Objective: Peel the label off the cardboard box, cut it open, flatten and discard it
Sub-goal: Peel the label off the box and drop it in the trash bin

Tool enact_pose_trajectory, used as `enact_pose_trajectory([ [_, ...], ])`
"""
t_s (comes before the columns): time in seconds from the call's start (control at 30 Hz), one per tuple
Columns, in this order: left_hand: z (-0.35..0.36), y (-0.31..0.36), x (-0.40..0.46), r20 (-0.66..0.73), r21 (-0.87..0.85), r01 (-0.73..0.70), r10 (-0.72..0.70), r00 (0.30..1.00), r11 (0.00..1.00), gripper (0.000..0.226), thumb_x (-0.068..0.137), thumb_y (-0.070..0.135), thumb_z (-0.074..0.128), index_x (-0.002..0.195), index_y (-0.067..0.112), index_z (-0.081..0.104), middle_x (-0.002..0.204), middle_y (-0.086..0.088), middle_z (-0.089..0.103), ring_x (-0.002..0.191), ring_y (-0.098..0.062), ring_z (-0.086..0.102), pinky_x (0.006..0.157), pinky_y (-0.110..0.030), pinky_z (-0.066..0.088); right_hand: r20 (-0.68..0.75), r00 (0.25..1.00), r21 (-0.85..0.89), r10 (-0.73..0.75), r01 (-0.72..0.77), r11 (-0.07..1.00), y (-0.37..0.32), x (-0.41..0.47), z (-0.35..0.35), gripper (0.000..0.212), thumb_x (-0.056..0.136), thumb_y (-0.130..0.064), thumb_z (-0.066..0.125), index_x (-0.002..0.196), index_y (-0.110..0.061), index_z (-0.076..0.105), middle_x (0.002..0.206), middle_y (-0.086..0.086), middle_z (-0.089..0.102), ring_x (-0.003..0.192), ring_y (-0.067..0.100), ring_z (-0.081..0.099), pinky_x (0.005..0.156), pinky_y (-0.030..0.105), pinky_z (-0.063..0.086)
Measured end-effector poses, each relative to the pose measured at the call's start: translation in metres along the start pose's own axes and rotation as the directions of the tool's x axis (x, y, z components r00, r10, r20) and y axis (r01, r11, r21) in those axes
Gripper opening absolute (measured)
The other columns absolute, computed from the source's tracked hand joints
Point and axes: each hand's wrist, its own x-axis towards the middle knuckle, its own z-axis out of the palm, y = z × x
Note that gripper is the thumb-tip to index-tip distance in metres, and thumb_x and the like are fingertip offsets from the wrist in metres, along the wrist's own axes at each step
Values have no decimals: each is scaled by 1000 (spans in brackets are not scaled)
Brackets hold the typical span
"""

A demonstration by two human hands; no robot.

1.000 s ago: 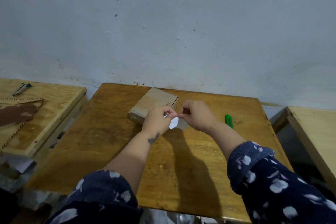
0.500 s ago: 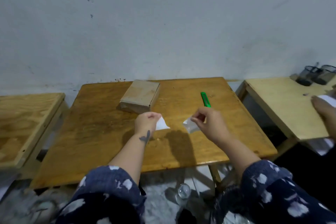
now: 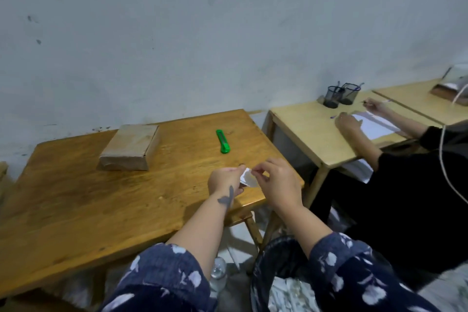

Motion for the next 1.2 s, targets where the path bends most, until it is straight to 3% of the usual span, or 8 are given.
enact_pose_trajectory([
  [0.13, 45, 2, -15, 104, -142, 60, -45, 994, 988, 15, 84, 21, 74, 90, 9, 68, 93, -12, 71, 79, -22, 71, 61, -26, 57, 22, 999, -16, -34, 34, 999, 37, -8, -23, 3, 75, -25, 78, 78, -24, 77, 76, -10, 70, 71, 15, 54, 59, 32, 43],
  [0.3, 97, -6, -29, 96, -15, -28, 30, 995, 999, 21, 81, 3, 69, 100, 12, 71, 103, -13, 69, 90, -26, 68, 74, -33, 59, 118, 993, 31, -20, 16, 999, 89, -19, -51, 9, 79, -35, 73, 85, -30, 77, 83, -13, 73, 80, 14, 56, 70, 35, 42],
  [0.43, 127, -16, -41, -6, 100, -154, 155, 988, 983, 21, 84, 20, 68, 106, 21, 70, 98, 2, 67, 89, -17, 63, 81, -34, 57, 142, 970, 150, 196, -217, 965, 128, -24, -72, 21, 89, -34, 61, 104, -27, 73, 98, -11, 72, 98, 13, 55, 89, 36, 41],
  [0.6, 160, -40, -65, 4, 87, -228, 228, 974, 970, 12, 88, 20, 65, 100, 23, 64, 99, -2, 71, 86, -16, 64, 73, -28, 51, 247, 893, 181, 376, -423, 888, 153, -34, -74, 21, 85, -37, 63, 80, -19, 72, 87, 0, 71, 93, 28, 59, 79, 40, 48],
  [0.77, 173, -56, -79, -49, 70, -232, 236, 971, 970, 13, 91, 18, 62, 99, 27, 60, 97, 0, 70, 89, -16, 65, 82, -38, 55, 357, 719, 330, 597, -695, 639, 159, -42, -72, 26, 84, -27, 65, 108, -18, 72, 104, -2, 72, 98, 20, 64, 73, 28, 45],
  [0.87, 173, -60, -80, -31, 63, -223, 225, 974, 973, 15, 93, 14, 59, 99, 27, 59, 104, -4, 70, 96, -19, 66, 86, -42, 56, 409, 683, 407, 605, -730, 550, 162, -46, -72, 21, 84, -18, 65, 102, -22, 74, 94, -6, 74, 89, 14, 66, 72, 27, 48],
  [1.03, 165, -65, -79, 28, -2, -147, 147, 989, 989, 22, 97, 9, 52, 117, 15, 57, 114, -10, 68, 99, -21, 67, 65, -23, 53, 512, 652, 464, 559, -757, 460, 162, -44, -71, 19, 86, -18, 65, 103, -19, 74, 75, -5, 70, 61, 7, 57, 59, 23, 43],
  [1.2, 160, -70, -78, 25, -53, -135, 137, 990, 989, 23, 96, 7, 53, 116, 17, 55, 107, -9, 71, 91, -20, 69, 84, -39, 57, 572, 625, 442, 531, -780, 442, 155, -45, -67, 21, 88, -20, 63, 106, -20, 73, 90, 0, 75, 87, 19, 68, 84, 37, 55],
])
